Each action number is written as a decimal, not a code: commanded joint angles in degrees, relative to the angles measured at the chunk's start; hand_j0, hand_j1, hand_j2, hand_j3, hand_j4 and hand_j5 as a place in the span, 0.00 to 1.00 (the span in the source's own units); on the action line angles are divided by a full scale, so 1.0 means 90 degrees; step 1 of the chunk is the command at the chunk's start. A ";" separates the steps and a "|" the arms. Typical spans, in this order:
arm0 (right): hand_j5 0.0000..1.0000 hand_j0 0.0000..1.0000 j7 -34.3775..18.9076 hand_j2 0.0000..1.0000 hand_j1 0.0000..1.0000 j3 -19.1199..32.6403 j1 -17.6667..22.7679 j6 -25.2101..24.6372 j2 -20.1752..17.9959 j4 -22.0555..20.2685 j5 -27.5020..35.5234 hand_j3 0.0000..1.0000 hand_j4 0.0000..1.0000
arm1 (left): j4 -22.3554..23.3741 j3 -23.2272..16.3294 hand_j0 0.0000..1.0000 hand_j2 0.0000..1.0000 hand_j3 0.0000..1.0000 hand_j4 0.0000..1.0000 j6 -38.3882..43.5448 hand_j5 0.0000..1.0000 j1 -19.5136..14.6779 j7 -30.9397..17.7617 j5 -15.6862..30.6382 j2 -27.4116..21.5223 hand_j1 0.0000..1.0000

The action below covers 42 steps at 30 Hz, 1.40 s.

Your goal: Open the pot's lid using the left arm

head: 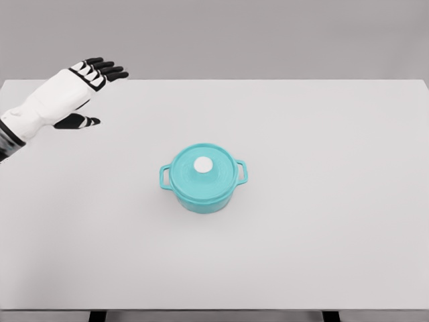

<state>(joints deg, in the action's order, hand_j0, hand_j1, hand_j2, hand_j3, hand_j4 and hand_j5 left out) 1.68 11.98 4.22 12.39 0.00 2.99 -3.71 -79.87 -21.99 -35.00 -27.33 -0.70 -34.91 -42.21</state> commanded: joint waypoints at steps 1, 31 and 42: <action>1.00 1.00 -0.0001 1.00 1.00 0.0007 0.0000 0.0000 0.0000 -0.0001 0.0002 1.00 1.00 | 0.0153 -0.0554 1.00 1.00 1.00 1.00 0.0000 1.00 0.0000 -0.0010 -0.0017 -0.0232 1.00; 1.00 1.00 -0.0001 1.00 1.00 -0.0003 0.0000 0.0000 0.0000 -0.0001 0.0012 1.00 1.00 | 0.0134 -0.3045 1.00 1.00 1.00 1.00 0.0000 1.00 -0.3252 -0.3811 -0.0555 0.1662 1.00; 1.00 1.00 0.0009 1.00 1.00 0.0007 0.0000 0.0000 0.0000 -0.0001 0.0002 1.00 1.00 | 0.0173 -0.3338 1.00 1.00 1.00 1.00 0.0000 1.00 -0.3545 -0.3811 -0.0584 0.1604 1.00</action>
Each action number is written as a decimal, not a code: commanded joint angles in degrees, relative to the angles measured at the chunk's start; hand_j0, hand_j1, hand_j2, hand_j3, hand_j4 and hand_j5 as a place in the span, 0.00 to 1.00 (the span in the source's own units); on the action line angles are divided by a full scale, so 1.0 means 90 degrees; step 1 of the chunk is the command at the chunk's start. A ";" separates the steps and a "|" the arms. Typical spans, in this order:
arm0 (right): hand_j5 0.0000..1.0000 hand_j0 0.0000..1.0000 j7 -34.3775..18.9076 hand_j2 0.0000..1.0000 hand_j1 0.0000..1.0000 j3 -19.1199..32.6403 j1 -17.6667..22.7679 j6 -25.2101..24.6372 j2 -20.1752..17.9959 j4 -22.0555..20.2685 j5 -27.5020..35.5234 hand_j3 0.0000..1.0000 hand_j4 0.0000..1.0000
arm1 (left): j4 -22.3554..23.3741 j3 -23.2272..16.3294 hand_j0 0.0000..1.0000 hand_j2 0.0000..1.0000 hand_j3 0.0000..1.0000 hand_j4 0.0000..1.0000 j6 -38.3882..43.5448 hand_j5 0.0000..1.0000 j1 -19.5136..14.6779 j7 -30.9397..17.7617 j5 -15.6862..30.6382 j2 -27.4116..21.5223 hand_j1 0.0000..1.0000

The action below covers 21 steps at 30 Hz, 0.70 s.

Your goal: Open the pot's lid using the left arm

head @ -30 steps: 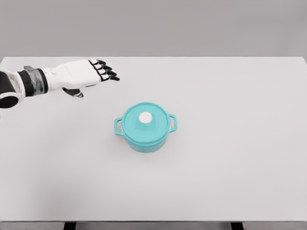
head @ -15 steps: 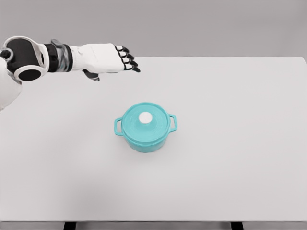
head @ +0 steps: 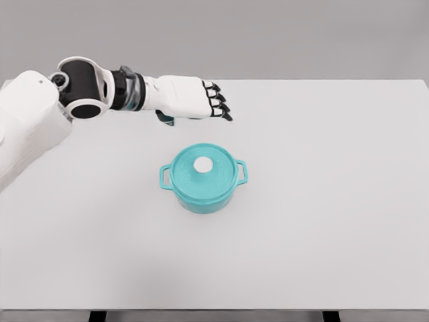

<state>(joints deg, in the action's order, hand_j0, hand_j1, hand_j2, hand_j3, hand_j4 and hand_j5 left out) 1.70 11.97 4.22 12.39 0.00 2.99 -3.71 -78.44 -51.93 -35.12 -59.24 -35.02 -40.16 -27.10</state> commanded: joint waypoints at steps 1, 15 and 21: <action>1.00 1.00 -0.0003 1.00 1.00 -0.0002 0.0000 0.0000 0.0000 0.0000 0.0002 1.00 1.00 | 0.0004 -0.0012 1.00 1.00 1.00 1.00 0.0013 1.00 0.0000 0.0002 -0.0001 -0.0124 1.00; 1.00 1.00 -0.0003 1.00 1.00 0.0008 0.0000 0.0000 0.0000 0.0000 0.0002 1.00 1.00 | -0.0894 -0.0207 1.00 1.00 1.00 1.00 0.0013 1.00 0.0322 0.0002 0.0419 -0.0232 1.00; 1.00 1.00 -0.0003 1.00 1.00 -0.0002 0.0000 0.0000 0.0000 0.0000 0.0002 1.00 1.00 | -0.1011 -0.0236 1.00 1.00 1.00 1.00 0.0013 1.00 0.0361 0.0002 0.0585 -0.0163 1.00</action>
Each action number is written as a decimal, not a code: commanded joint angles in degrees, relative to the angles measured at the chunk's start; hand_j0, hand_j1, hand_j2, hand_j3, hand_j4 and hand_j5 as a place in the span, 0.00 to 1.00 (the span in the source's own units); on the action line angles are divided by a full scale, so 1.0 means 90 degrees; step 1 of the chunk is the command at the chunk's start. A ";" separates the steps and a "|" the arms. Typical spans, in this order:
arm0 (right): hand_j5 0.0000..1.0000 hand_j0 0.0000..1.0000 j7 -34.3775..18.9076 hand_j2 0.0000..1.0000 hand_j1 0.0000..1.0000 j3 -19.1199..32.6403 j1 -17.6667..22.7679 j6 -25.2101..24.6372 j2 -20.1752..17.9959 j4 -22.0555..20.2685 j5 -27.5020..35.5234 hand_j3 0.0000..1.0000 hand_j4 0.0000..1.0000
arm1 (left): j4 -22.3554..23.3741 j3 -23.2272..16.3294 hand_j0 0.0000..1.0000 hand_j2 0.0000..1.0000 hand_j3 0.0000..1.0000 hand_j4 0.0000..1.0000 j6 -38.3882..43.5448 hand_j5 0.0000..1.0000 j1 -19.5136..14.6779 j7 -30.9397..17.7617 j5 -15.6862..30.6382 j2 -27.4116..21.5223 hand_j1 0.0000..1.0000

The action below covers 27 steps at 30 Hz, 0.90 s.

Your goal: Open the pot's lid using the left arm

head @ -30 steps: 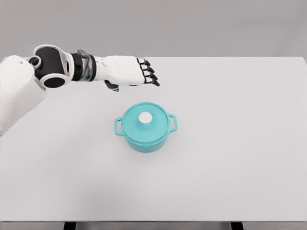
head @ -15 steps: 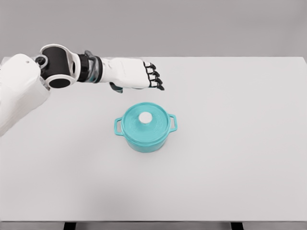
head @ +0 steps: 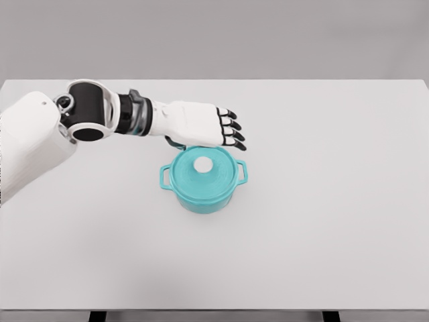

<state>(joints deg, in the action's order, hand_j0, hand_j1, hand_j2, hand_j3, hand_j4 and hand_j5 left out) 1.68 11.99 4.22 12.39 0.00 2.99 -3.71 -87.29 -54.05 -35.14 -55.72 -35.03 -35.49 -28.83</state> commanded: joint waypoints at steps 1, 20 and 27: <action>1.00 1.00 -0.0001 1.00 1.00 -0.0004 0.0000 0.0000 0.0000 0.0000 0.0002 1.00 1.00 | -0.0027 -0.0010 1.00 1.00 1.00 1.00 0.0016 1.00 0.0010 0.0003 0.0067 0.0040 1.00; 1.00 1.00 -0.0001 1.00 1.00 0.0006 0.0000 0.0000 0.0000 0.0000 0.0002 1.00 1.00 | -0.0271 -0.0186 1.00 1.00 1.00 1.00 0.0016 1.00 0.0098 0.0003 0.0311 -0.0048 1.00; 1.00 1.00 -0.0001 1.00 1.00 0.0006 0.0000 0.0000 0.0000 0.0000 0.0002 1.00 1.00 | -0.0408 -0.0186 1.00 1.00 1.00 1.00 0.0016 1.00 0.0127 0.0003 0.0399 -0.0195 1.00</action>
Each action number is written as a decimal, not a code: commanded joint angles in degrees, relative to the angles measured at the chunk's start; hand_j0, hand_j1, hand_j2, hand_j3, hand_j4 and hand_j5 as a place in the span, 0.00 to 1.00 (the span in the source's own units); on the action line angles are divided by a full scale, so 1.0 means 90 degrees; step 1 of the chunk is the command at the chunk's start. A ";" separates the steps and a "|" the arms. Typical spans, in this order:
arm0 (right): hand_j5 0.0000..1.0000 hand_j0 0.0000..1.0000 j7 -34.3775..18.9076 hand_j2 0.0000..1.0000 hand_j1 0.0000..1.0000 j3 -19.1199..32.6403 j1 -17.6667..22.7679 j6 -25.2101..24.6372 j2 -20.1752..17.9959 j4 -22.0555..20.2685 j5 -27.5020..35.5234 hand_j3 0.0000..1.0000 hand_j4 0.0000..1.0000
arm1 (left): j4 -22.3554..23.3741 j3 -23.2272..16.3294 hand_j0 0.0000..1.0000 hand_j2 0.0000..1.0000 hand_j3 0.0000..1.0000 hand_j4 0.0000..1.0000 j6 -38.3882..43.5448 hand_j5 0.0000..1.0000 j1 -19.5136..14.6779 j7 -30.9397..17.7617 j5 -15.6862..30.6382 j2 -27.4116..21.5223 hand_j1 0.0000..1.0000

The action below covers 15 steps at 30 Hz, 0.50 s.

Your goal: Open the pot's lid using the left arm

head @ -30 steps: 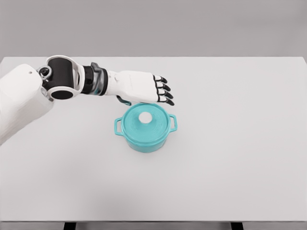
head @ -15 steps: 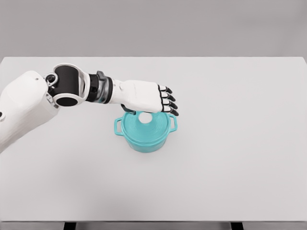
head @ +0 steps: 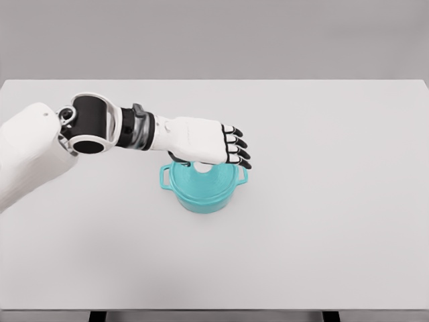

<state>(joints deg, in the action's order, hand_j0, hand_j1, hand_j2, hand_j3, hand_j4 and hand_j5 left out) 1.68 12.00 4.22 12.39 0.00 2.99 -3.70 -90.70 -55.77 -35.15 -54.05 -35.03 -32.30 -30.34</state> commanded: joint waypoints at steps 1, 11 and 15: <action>1.00 1.00 0.0008 1.00 1.00 -0.0005 0.0000 0.0000 0.0000 0.0000 0.0001 1.00 1.00 | -0.0030 0.0015 1.00 1.00 1.00 1.00 0.0016 1.00 0.0000 0.0003 0.0044 -0.0027 1.00; 1.00 1.00 -0.0001 1.00 1.00 -0.0005 0.0000 0.0000 0.0000 0.0000 0.0001 1.00 1.00 | -0.0030 0.0005 1.00 1.00 1.00 1.00 0.0016 1.00 0.0068 0.0003 0.0044 -0.0066 1.00; 1.00 1.00 -0.0001 1.00 1.00 -0.0005 0.0000 0.0000 0.0000 0.0000 0.0001 1.00 1.00 | -0.0030 -0.0102 0.86 0.86 0.86 0.86 0.0016 0.86 0.0059 0.0003 0.0034 -0.0066 0.86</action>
<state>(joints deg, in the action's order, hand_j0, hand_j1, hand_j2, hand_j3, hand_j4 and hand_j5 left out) 1.68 11.96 4.22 12.39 0.00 2.99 -3.69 -90.99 -56.19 -35.14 -53.53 -35.03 -32.14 -30.88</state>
